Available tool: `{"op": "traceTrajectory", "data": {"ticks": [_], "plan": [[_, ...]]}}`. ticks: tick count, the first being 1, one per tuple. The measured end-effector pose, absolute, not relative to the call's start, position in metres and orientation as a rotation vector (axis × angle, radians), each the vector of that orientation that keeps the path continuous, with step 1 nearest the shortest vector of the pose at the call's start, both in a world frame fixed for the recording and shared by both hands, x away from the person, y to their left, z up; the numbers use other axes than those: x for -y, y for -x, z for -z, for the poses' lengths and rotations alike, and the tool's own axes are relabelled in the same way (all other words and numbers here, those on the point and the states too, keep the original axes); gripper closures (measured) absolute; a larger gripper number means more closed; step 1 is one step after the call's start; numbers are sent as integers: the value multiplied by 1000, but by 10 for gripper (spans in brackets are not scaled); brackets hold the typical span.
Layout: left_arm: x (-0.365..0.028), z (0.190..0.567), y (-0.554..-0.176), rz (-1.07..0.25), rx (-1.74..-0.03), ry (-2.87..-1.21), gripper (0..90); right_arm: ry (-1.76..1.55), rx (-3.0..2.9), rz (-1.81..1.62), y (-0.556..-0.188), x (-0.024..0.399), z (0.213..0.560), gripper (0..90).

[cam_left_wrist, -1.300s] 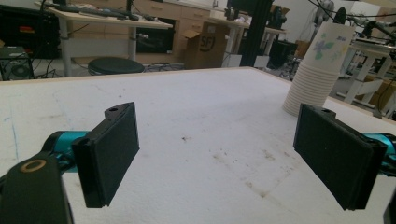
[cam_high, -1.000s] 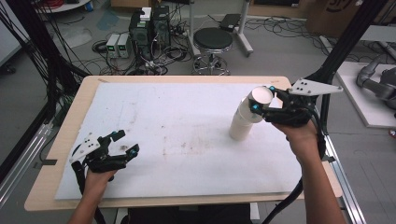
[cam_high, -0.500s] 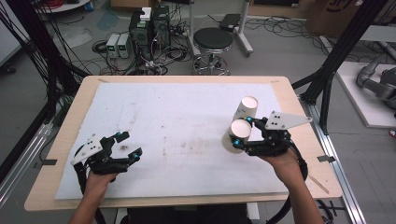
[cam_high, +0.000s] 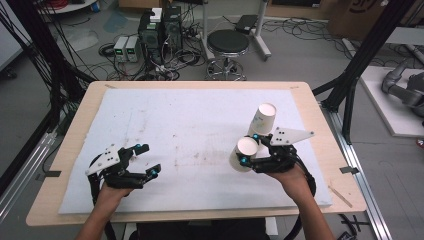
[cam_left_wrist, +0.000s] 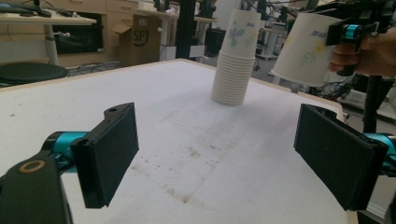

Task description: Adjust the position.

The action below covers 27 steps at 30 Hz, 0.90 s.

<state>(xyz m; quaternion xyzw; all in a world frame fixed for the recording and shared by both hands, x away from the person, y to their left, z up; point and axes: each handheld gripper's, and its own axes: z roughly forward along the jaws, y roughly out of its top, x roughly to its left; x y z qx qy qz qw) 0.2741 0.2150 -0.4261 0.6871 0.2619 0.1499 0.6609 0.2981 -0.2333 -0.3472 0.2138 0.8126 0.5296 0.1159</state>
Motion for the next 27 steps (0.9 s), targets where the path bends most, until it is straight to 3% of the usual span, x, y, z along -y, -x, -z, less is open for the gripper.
{"op": "traceTrajectory", "data": {"ticks": [11,27], "plan": [[-205,427,-273,-291,-546,-1582,139,-577,-2420,-1565,-301,214,355,360],[-160,423,-270,-205,-398,-1685,143,-481,-2503,-1617,-296,183,365,359]]}}
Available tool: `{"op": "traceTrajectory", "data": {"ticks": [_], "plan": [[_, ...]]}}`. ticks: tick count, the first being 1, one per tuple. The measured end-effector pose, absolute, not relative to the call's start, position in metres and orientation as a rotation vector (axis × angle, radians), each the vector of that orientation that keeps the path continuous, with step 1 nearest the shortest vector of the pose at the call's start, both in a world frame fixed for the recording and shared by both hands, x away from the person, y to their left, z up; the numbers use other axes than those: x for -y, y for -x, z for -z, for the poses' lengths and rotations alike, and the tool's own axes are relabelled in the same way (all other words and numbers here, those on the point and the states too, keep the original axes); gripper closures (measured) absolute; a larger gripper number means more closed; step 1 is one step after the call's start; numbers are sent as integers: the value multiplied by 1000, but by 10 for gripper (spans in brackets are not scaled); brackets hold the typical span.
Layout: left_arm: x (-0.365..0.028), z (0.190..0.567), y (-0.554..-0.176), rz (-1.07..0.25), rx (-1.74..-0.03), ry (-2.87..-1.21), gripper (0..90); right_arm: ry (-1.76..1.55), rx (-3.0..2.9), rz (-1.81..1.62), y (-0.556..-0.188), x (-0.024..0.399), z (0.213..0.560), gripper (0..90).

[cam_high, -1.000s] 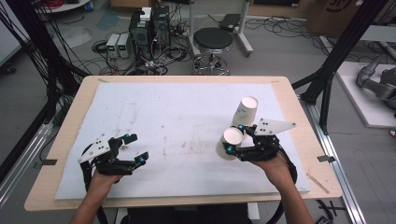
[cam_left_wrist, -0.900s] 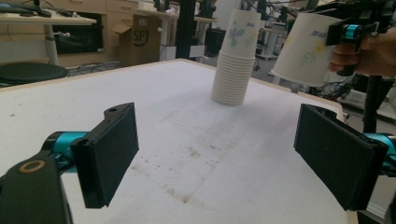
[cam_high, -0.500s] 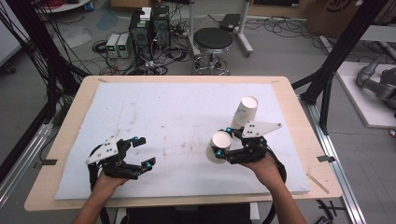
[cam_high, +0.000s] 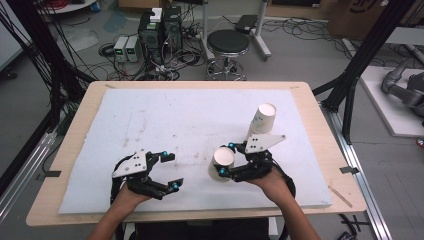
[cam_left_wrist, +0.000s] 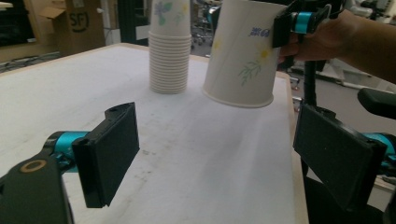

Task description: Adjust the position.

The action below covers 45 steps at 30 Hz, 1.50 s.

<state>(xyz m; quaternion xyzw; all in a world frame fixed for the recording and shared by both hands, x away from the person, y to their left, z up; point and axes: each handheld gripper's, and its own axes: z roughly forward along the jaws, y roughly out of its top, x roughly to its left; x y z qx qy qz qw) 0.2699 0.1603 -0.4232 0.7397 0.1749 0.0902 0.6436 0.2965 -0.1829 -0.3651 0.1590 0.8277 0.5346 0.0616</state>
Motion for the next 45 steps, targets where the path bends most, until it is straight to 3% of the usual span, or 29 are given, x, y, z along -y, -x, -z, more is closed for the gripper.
{"op": "traceTrajectory", "data": {"ticks": [12,29,37,45], "plan": [[-117,427,-278,-124,-317,-1720,143,-449,-2546,-1631,-295,168,369,357],[-94,428,-282,-94,-271,-1732,154,-416,-2577,-1676,-291,156,372,357],[-93,428,-282,-94,-235,-1735,261,-424,-2574,-1720,-292,156,374,357],[-92,428,-281,-84,-239,-1750,302,-428,-2584,-1716,-291,156,376,355]]}}
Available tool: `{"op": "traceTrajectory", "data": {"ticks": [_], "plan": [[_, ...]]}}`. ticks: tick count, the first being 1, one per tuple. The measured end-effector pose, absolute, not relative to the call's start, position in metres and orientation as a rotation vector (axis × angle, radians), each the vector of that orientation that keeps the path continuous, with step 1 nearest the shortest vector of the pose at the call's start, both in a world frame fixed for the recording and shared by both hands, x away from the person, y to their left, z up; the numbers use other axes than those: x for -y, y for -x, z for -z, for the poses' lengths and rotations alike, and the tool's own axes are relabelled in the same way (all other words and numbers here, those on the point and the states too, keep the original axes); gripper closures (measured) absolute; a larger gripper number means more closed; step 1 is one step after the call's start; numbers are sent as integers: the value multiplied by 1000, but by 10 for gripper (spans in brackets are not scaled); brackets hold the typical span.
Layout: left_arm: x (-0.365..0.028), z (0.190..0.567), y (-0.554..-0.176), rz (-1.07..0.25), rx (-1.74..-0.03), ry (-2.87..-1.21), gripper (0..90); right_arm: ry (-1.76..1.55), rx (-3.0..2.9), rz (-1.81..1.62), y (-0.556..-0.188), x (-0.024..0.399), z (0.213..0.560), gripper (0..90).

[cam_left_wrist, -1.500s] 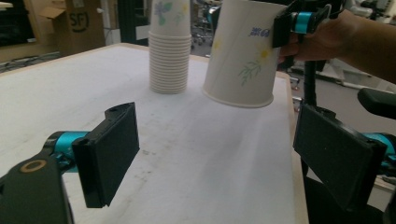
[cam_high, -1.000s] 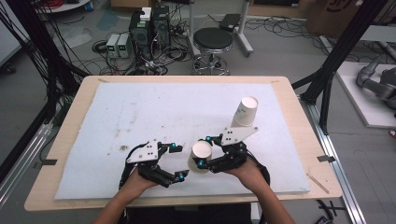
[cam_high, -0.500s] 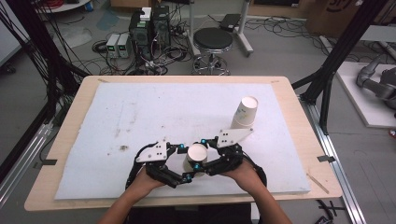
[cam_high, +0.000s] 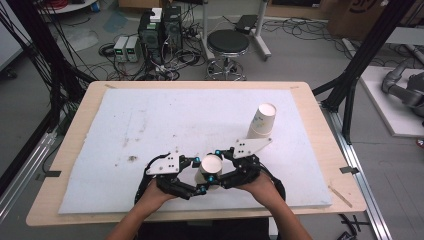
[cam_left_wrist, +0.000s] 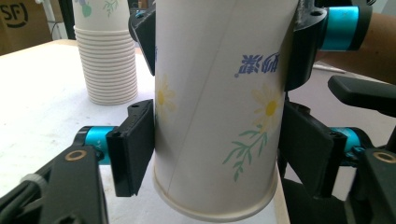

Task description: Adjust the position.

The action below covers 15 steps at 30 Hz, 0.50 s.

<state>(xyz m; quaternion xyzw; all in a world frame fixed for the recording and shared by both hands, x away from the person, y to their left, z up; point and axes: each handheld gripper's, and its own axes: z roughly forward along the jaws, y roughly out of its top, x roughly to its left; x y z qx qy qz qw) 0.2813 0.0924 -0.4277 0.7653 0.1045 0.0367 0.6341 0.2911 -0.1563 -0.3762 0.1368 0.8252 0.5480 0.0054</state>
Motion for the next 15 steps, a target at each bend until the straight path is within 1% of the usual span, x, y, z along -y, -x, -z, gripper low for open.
{"op": "traceTrajectory", "data": {"ticks": [1,3,11,12,13,15], "plan": [[-94,426,-282,-79,-243,-1759,311,-442,-2574,-1721,-292,156,377,319],[-95,424,-282,-66,-256,-1765,320,-496,-2569,-1719,-291,155,377,186],[-100,414,-283,-63,-254,-1866,341,-505,-2581,-1711,-294,155,372,181],[-101,408,-284,-73,-237,-1920,343,-475,-2596,-1703,-295,155,369,181],[-101,408,-284,-73,-237,-1920,346,-457,-2610,-1692,-296,156,367,180],[-101,402,-284,-84,-219,-1977,346,-416,-2643,-1658,-296,154,364,181]]}}
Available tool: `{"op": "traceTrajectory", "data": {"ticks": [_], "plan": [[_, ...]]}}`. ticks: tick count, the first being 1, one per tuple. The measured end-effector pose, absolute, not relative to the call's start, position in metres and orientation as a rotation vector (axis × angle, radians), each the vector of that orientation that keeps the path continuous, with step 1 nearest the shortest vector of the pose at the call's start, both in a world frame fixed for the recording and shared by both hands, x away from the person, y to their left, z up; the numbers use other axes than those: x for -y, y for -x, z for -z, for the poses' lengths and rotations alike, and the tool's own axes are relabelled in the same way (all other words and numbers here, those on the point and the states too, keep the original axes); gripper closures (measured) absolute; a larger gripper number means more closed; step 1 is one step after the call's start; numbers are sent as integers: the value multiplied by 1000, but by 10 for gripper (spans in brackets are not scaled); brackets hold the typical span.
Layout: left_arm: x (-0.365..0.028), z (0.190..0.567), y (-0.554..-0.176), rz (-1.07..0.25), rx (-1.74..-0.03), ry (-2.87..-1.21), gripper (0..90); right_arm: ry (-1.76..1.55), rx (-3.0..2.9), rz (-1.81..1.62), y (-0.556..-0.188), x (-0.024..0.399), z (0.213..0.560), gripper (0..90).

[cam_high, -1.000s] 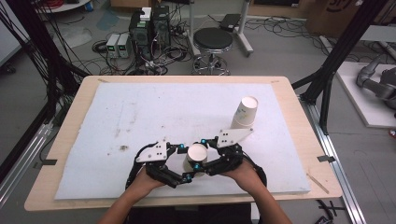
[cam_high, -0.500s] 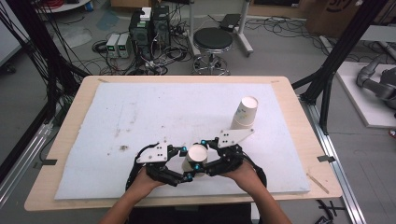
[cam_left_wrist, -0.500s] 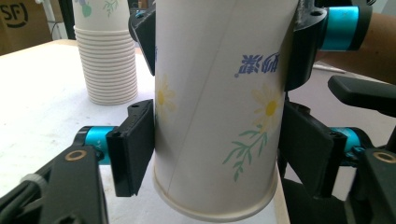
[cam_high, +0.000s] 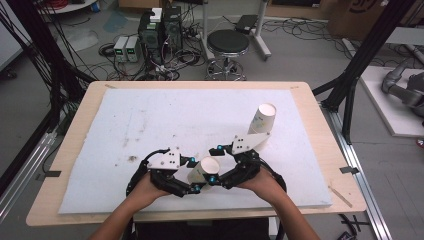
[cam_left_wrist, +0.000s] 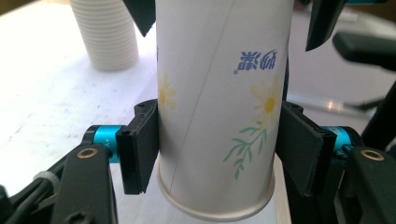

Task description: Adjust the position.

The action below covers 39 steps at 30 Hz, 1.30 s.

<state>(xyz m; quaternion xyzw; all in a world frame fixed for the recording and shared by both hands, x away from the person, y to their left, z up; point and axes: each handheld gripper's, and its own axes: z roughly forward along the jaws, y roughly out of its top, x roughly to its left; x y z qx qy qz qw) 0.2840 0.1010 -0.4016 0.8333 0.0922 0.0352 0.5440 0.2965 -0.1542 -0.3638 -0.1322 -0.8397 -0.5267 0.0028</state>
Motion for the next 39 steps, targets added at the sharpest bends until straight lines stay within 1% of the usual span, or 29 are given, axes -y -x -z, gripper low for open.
{"op": "traceTrajectory", "data": {"ticks": [3,4,5,12,18,25,33,36,39], "plan": [[-100,392,-286,-87,-200,-2073,350,373,2680,1593,-297,151,361,181],[-100,392,-286,-87,-200,-2073,351,360,2690,1580,-298,150,361,181],[-98,389,-286,-96,-187,-2127,351,346,2702,1566,-298,149,360,181],[-93,375,-288,-104,-132,-2285,356,247,2811,1435,-297,138,359,181],[-94,365,-290,-109,-97,-2361,356,200,2872,1352,-298,132,362,183],[-94,364,-291,-85,-65,-2433,359,174,2871,1329,-298,129,364,186],[-92,364,-292,-54,-35,-2474,359,74,2916,1238,-298,118,367,284],[-92,365,-292,-43,-37,-2478,358,32,2915,1217,-298,116,368,355],[-92,366,-292,-39,-30,-2484,359,18,2923,1204,-297,115,368,363]]}}
